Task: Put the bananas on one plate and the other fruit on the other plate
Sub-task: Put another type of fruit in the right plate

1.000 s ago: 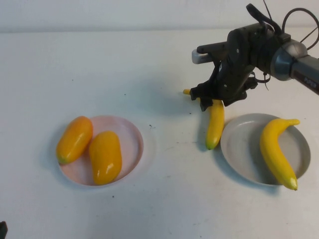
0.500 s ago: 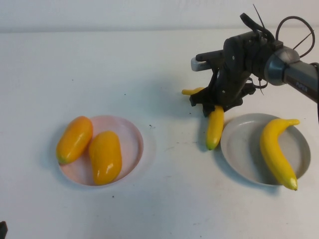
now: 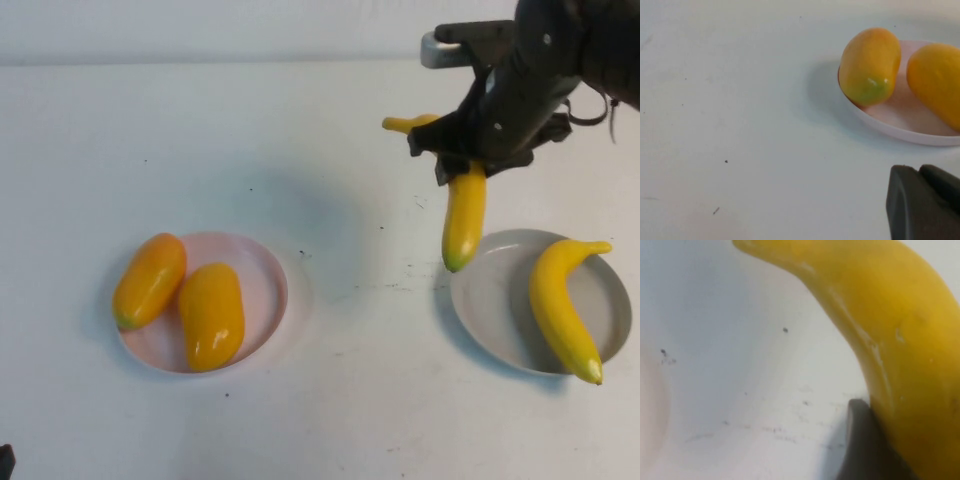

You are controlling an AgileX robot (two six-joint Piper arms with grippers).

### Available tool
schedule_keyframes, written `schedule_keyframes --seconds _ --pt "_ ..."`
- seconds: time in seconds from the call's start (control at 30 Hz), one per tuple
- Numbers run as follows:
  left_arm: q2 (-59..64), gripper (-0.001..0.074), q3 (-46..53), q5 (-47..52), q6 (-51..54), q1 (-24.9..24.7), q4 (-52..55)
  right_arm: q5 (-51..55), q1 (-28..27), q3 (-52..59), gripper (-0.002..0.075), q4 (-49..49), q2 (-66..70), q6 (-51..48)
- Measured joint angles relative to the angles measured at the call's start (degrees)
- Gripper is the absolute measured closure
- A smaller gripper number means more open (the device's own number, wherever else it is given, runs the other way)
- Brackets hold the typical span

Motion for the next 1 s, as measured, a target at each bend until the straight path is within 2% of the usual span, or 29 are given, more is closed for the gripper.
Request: schedule_keyframes --seconds 0.2,0.33,0.57,0.8,1.0 --pt "0.0 0.0735 0.0 0.0 0.0 0.0 0.0 -4.5 -1.7 16.7 0.0421 0.0 -7.7 3.6" --pt "0.0 0.0735 0.0 0.0 0.0 0.0 0.0 -5.6 -2.5 22.1 0.0421 0.0 -7.5 4.1" --pt "0.0 0.0735 0.0 0.0 0.0 0.0 0.0 -5.3 -2.5 24.0 0.0414 0.1 -6.6 4.2" --pt "0.0 0.0735 0.0 0.0 0.0 0.0 0.0 -3.1 -2.5 24.1 0.029 0.1 -5.7 4.2" --pt "0.0 0.0735 0.0 0.0 0.0 0.0 0.0 -0.8 -1.4 24.5 0.0279 0.1 -9.3 4.2"
